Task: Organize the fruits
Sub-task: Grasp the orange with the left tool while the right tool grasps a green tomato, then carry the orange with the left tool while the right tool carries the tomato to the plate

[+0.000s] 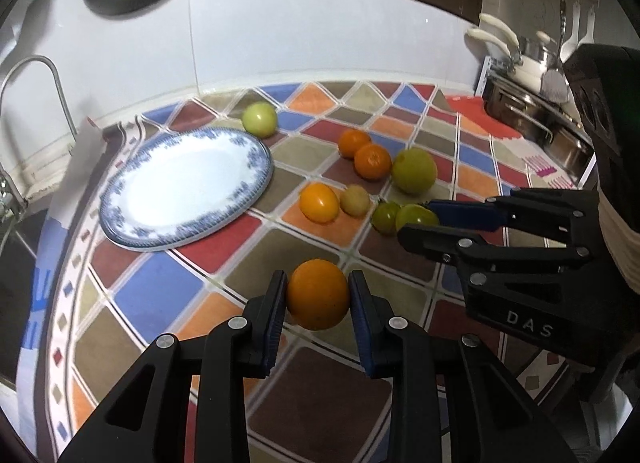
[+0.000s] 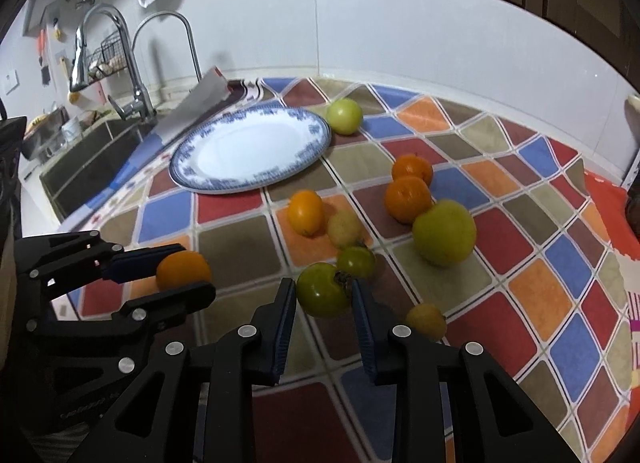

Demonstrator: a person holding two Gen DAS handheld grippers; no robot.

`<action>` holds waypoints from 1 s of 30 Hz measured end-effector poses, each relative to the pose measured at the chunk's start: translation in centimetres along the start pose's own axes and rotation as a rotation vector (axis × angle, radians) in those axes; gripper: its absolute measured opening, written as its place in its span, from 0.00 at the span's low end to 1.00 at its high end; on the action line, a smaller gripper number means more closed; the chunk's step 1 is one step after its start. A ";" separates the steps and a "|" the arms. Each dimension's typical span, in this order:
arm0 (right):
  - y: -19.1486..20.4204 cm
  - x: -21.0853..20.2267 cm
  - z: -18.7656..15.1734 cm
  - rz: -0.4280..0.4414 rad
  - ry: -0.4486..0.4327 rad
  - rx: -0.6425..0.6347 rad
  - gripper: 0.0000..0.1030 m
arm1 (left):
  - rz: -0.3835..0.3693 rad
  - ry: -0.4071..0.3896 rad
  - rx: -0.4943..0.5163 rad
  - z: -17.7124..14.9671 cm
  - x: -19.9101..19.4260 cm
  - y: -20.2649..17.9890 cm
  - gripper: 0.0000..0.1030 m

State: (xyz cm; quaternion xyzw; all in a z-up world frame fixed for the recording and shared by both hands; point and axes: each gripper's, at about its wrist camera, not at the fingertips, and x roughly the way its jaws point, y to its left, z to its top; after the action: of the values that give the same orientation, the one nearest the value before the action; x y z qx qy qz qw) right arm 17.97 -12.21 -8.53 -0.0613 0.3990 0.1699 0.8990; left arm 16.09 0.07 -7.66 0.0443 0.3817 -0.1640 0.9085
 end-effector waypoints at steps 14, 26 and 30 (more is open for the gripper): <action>3.7 -2.3 4.6 0.000 -0.136 0.041 0.29 | 0.046 -0.086 -0.024 3.6 -3.6 5.3 0.30; 6.4 1.1 10.4 0.010 -0.162 0.051 0.29 | 0.060 -0.092 -0.045 7.1 -1.9 11.6 0.30; 6.9 3.1 12.2 0.004 -0.148 0.049 0.29 | 0.071 -0.088 -0.038 8.2 -0.5 13.7 0.30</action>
State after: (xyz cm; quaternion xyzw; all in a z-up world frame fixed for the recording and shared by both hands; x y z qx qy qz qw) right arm 25.98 -1.91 -2.39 -0.0258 0.3354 0.1659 0.9270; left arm 25.92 11.45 -2.17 0.0332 0.3427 -0.1261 0.9304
